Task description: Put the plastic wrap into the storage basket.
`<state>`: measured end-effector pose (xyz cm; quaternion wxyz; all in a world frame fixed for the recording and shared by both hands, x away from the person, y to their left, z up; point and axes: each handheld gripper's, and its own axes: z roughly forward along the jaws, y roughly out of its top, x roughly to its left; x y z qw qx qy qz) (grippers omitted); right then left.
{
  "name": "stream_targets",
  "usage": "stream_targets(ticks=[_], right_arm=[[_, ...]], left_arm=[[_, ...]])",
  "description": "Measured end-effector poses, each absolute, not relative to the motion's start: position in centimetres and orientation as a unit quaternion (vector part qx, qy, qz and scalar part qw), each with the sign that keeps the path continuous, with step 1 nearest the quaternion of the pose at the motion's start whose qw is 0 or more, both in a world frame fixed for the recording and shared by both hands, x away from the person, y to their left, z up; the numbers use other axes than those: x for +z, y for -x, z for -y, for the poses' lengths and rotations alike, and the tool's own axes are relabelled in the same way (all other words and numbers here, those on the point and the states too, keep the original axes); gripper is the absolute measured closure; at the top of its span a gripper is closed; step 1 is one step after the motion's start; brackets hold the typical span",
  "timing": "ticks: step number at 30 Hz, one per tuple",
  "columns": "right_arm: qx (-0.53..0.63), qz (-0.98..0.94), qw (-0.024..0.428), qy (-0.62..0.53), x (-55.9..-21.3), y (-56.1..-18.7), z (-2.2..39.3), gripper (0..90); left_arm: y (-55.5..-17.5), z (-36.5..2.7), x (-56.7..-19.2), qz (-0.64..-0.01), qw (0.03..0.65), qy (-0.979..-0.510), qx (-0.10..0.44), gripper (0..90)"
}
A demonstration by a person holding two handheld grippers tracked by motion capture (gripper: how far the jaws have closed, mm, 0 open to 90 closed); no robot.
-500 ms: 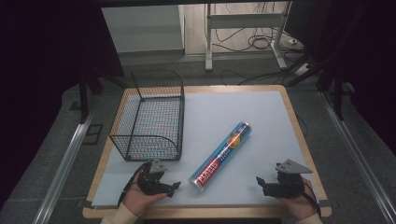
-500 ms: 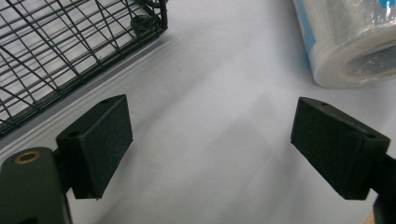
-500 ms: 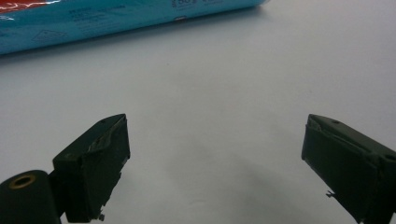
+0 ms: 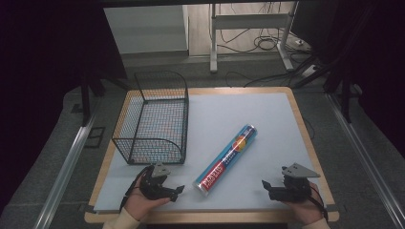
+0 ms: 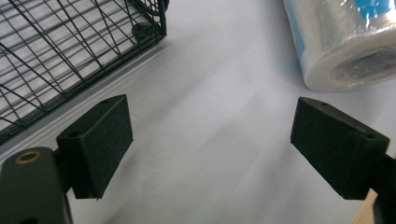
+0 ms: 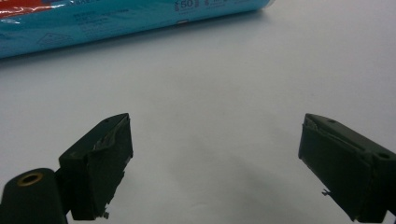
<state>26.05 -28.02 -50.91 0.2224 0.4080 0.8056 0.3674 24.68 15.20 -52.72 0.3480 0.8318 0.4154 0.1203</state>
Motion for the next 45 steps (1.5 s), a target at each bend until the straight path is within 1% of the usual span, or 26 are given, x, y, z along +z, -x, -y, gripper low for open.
stream_targets(ticks=[12, 20, 31, 35, 39, 40, 42, 45], right_arm=[[0.368, -0.806, 0.228, -0.403, -50.9, -26.0, 28.2, 11.0], [0.362, -0.808, 0.231, -0.402, -51.0, -26.0, 28.1, 11.3], [0.365, -0.807, 0.231, -0.402, -50.9, -25.9, 28.0, 11.6], [0.366, -0.806, 0.233, -0.402, -50.9, -25.9, 28.1, 11.7], [0.366, -0.806, 0.233, -0.403, -50.9, -25.9, 28.1, 11.9], [0.365, -0.807, 0.232, -0.403, -50.9, -25.9, 28.2, 12.1], [0.365, -0.807, 0.232, -0.403, -50.9, -25.9, 28.2, 12.1], [0.362, -0.807, 0.234, -0.403, -50.9, -25.9, 28.2, 12.3]], left_arm=[[-24.2, -15.1, -50.6, -0.416, 0.365, -0.826, 0.110, 14.5], [-24.4, -14.9, -49.7, -0.417, 0.364, -0.826, 0.109, 14.7], [-24.4, -13.4, -47.3, -0.404, 0.358, -0.834, 0.116, 14.9], [-24.8, -12.3, -46.3, -0.395, 0.352, -0.841, 0.115, 14.9], [-25.1, -11.7, -46.1, -0.395, 0.353, -0.841, 0.114, 14.7], [-25.3, -11.4, -46.0, -0.392, 0.359, -0.841, 0.101, 14.7], [-25.4, -11.2, -46.0, -0.390, 0.359, -0.842, 0.097, 14.7], [-25.5, -10.8, -45.9, -0.387, 0.355, -0.845, 0.101, 14.8]])
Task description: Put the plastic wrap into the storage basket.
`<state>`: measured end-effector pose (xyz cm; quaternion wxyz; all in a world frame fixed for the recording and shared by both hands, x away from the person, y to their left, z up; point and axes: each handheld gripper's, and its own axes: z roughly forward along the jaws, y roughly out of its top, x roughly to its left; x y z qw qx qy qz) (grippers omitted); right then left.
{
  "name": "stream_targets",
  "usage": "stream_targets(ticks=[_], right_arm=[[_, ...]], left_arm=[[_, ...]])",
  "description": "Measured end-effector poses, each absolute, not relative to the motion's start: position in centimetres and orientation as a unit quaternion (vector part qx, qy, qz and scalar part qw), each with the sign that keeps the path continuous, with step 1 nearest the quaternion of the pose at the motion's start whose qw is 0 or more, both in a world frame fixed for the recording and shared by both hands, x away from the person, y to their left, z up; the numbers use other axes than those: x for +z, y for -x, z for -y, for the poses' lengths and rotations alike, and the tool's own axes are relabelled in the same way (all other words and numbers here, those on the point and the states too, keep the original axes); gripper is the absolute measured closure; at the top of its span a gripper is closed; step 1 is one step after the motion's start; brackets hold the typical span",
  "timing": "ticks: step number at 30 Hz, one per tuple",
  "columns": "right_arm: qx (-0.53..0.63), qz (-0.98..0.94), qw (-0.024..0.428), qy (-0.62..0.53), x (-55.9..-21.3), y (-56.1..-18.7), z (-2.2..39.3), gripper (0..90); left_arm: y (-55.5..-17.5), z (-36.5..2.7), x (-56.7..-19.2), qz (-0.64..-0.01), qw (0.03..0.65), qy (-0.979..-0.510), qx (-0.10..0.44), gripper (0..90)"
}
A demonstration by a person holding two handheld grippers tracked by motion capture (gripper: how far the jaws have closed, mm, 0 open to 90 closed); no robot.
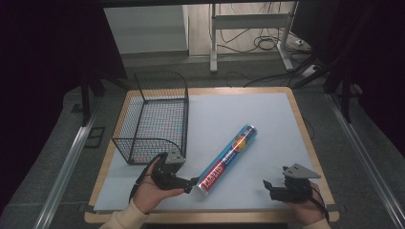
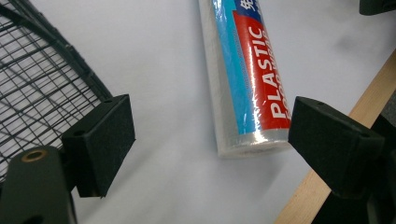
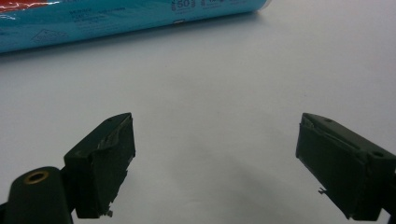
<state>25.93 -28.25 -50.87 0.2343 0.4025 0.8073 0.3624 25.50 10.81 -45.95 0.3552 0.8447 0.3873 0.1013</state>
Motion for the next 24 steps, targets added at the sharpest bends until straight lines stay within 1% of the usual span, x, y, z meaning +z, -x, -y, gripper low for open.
stream_targets(ticks=[18, 24], right_arm=[[0.360, -0.807, 0.236, -0.404, -51.0, -26.0, 28.3, 12.8], [0.358, -0.807, 0.239, -0.405, -51.0, -26.0, 28.2, 12.9]], left_arm=[[-26.4, -7.3, -43.8, -0.361, 0.356, -0.852, 0.133, 14.7], [-27.1, -6.5, -43.8, -0.359, 0.353, -0.853, 0.135, 14.7]])
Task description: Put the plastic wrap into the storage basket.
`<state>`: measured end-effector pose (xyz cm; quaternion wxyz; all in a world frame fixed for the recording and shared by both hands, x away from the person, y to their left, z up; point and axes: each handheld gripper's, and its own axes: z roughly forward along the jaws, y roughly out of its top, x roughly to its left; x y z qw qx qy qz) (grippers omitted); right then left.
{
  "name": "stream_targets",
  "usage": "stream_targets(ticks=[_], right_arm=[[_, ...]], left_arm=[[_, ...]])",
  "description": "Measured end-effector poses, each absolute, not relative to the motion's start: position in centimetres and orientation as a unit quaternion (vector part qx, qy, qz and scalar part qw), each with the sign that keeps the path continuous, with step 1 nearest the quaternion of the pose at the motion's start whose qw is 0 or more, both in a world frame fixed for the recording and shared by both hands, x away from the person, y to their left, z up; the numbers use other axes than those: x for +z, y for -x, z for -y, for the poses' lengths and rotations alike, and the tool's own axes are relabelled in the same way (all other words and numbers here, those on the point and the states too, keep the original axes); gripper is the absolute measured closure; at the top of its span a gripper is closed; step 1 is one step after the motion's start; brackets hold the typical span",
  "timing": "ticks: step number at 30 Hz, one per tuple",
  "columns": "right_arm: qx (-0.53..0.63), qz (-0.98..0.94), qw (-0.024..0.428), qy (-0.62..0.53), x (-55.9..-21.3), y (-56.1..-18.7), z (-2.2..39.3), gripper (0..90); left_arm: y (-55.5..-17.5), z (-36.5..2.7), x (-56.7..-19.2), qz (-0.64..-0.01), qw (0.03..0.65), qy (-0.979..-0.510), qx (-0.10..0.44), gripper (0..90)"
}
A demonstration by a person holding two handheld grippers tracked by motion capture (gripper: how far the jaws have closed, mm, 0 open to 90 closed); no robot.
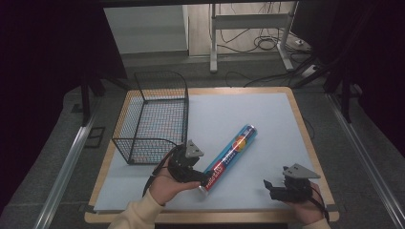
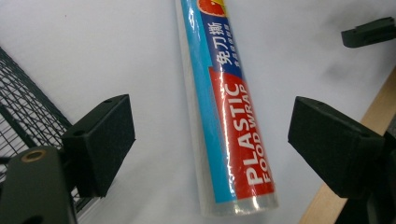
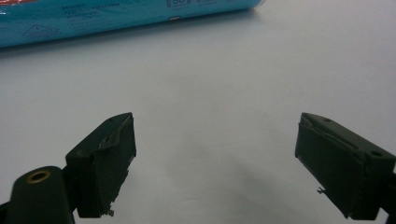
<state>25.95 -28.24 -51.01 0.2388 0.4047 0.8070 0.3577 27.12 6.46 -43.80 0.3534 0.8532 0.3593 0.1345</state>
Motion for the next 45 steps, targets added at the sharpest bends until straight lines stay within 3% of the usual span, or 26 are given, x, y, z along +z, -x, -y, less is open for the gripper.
stream_targets(ticks=[24, 45], right_arm=[[0.364, -0.804, 0.242, -0.403, -50.8, -26.0, 28.2, 13.6], [0.364, -0.804, 0.243, -0.403, -50.8, -26.0, 28.3, 13.6]], left_arm=[[-30.2, -2.1, -43.6, -0.350, 0.345, -0.861, 0.133, 15.6], [-33.5, 1.4, -45.5, -0.358, 0.290, -0.880, 0.113, 15.8]])
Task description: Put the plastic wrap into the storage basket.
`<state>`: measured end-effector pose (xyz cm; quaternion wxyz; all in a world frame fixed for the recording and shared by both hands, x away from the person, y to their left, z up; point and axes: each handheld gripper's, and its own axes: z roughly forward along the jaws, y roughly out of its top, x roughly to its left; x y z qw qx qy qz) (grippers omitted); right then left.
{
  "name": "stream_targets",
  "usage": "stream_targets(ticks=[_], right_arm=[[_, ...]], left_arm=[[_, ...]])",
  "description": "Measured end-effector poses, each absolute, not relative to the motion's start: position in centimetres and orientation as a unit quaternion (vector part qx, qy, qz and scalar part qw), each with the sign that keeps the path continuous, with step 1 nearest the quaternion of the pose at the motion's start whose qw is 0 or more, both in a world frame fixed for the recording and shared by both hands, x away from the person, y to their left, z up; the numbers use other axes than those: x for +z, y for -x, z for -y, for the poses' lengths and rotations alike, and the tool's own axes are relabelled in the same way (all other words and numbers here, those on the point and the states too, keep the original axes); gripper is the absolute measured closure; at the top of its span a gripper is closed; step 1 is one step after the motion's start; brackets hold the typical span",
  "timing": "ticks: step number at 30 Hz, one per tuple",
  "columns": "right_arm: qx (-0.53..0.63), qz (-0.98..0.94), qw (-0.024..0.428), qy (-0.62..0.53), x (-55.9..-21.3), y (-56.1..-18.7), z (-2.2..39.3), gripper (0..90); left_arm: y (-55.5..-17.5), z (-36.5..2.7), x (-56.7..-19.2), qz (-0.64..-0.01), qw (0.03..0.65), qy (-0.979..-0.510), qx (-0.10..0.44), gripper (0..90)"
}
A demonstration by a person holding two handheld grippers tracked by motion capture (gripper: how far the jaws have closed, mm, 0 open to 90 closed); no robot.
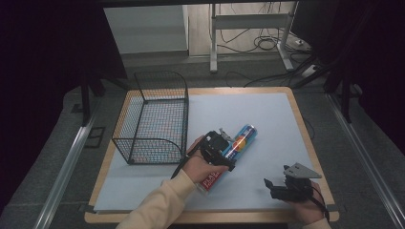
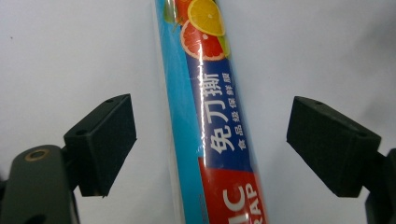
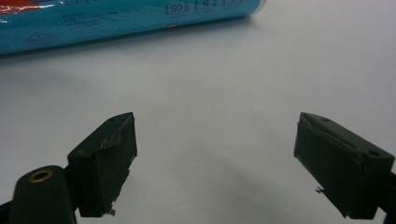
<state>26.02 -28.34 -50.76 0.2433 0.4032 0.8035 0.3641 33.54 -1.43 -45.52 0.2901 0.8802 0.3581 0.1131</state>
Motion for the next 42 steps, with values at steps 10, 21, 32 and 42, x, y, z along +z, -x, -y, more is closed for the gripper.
stream_targets(ticks=[10, 21, 32, 42], right_arm=[[0.363, -0.803, 0.244, -0.404, -50.7, -26.0, 28.4, 13.6], [0.363, -0.804, 0.244, -0.403, -50.7, -26.0, 28.5, 13.6], [0.363, -0.804, 0.244, -0.403, -50.7, -26.0, 28.5, 13.6], [0.363, -0.803, 0.244, -0.404, -50.7, -26.1, 28.5, 13.6]], left_arm=[[-34.9, 2.9, -46.7, -0.366, 0.272, -0.884, 0.101, 16.4], [-35.7, 4.1, -47.7, -0.367, 0.251, -0.890, 0.096, 16.4], [-36.5, 5.0, -49.1, -0.372, 0.215, -0.899, 0.087, 17.9], [-36.9, 5.3, -50.0, -0.378, 0.184, -0.903, 0.083, 20.9]])
